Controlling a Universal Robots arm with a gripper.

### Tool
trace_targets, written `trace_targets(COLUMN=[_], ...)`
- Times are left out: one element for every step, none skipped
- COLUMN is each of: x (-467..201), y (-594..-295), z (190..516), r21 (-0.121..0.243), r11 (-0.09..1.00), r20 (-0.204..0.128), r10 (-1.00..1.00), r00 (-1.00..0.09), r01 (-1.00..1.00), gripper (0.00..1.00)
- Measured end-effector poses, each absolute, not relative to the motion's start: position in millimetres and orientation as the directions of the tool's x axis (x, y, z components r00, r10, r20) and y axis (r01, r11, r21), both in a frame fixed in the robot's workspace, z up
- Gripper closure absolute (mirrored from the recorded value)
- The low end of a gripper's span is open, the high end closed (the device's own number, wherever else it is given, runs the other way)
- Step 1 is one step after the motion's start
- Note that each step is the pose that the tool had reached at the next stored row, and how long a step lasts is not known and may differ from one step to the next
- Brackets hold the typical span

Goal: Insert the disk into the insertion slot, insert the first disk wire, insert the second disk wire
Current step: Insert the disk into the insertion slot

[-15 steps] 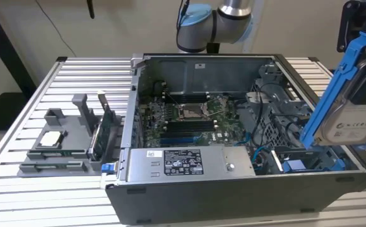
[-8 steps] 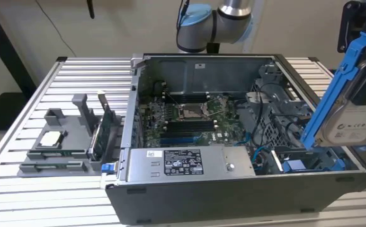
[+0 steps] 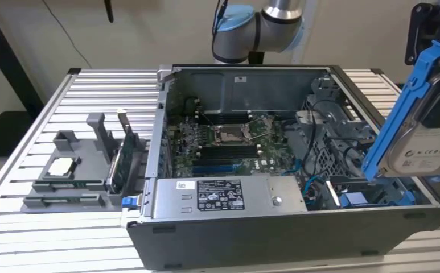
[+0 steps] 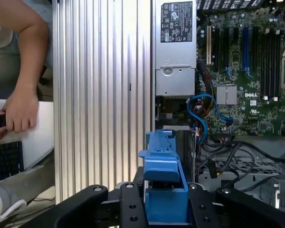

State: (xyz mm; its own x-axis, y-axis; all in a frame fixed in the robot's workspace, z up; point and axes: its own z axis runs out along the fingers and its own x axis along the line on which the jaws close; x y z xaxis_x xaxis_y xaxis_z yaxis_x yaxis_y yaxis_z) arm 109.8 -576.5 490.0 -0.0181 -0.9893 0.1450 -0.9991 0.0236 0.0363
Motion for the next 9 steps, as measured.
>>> trace_targets(x=[109.8, 109.7, 109.7, 109.7, 109.7, 109.8, 109.8, 109.8, 109.8], y=[-576.5, -576.3, -576.0, -575.7, -575.5, -575.3, -575.3, -575.3, -575.3], z=[489.2, 488.8, 488.4, 487.9, 487.4, 486.8, 485.5, 484.1, 482.8], r21=[0.036, 0.037, 0.037, 0.037, 0.037, 0.038, 0.038, 0.038, 0.038], r11=[0.024, 0.023, 0.023, 0.023, 0.022, 0.022, 0.022, 0.021, 0.021], r20=[0.141, 0.132, 0.122, 0.111, 0.1, 0.092, 0.087, 0.083, 0.08], r10=[-0.99, -0.991, -0.992, -0.994, -0.995, -0.996, -0.996, -0.996, -0.997], r00=[-0.018, -0.018, -0.018, -0.018, -0.018, -0.018, -0.018, -0.018, -0.018], r01=[-0.999, -0.999, -0.999, -0.999, -0.999, -0.999, -0.999, -0.999, -0.999], gripper=[0.67, 0.67, 0.67, 0.67, 0.67, 0.67, 0.67, 0.67, 0.67])
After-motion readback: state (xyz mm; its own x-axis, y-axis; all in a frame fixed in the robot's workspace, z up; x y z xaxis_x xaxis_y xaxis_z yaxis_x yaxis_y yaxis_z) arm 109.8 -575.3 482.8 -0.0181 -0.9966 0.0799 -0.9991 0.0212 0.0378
